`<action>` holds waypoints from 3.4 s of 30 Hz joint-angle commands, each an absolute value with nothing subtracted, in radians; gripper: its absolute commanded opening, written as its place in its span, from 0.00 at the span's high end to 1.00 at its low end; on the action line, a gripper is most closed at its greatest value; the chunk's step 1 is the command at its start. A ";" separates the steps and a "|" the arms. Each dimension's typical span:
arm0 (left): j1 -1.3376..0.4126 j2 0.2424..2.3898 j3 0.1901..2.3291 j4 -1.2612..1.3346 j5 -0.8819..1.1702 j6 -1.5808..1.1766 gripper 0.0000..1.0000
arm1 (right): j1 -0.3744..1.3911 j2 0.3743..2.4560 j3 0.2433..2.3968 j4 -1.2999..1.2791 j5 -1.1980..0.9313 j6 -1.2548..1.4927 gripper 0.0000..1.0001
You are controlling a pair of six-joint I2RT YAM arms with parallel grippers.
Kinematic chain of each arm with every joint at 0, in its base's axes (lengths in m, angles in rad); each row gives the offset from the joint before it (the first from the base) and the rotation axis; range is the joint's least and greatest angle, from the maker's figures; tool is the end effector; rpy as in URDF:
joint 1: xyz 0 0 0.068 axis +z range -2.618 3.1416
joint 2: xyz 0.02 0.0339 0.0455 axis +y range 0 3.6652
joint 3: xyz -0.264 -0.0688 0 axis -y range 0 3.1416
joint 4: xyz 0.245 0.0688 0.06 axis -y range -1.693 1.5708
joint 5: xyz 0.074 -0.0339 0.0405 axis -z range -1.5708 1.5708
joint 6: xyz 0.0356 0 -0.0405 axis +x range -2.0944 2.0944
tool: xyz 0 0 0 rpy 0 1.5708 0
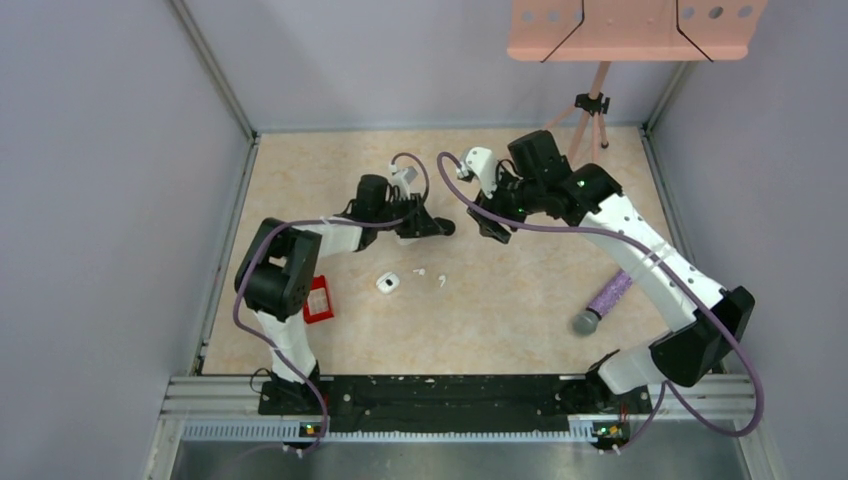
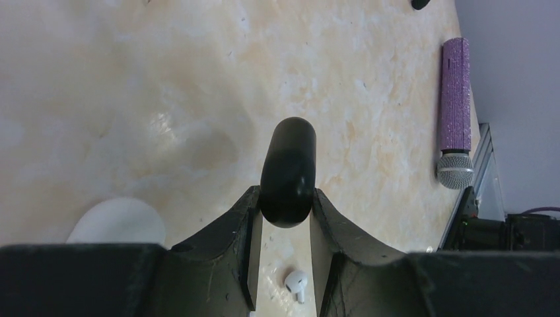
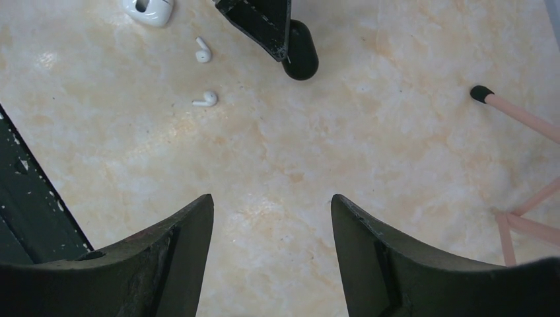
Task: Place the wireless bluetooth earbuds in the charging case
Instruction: Place the charging case at the center of the board, then pick up the charging case at the center of the board.
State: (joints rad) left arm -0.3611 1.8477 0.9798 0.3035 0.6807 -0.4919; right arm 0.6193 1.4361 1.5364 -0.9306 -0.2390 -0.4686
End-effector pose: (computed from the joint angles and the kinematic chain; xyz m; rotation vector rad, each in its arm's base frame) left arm 0.3497 -0.1560 0.1649 0.2841 2.2232 -1.2102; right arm 0.2358 0.1784 0.3792 -1.3365 1.9938 0.3571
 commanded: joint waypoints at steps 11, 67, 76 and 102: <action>-0.476 1.909 1.142 0.123 0.408 -0.512 0.67 | 0.575 1.379 1.488 -0.865 -0.232 -0.456 0.35; 0.252 1.174 1.038 -0.437 0.682 -0.405 0.41 | 0.898 2.217 1.693 -0.540 -0.723 -1.070 0.32; 0.255 1.177 1.017 -0.394 0.716 -0.446 0.42 | 0.900 2.280 1.780 -0.647 -0.673 -1.089 0.39; -0.189 1.230 0.909 0.486 0.945 -0.495 0.37 | 0.825 1.412 1.414 -0.328 -0.173 -0.853 0.77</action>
State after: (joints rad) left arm -0.1371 1.2098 0.8627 0.2359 0.8608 -0.5018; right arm 0.8207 1.4841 1.3911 -0.3763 -0.2798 -0.9031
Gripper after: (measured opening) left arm 0.625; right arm 0.438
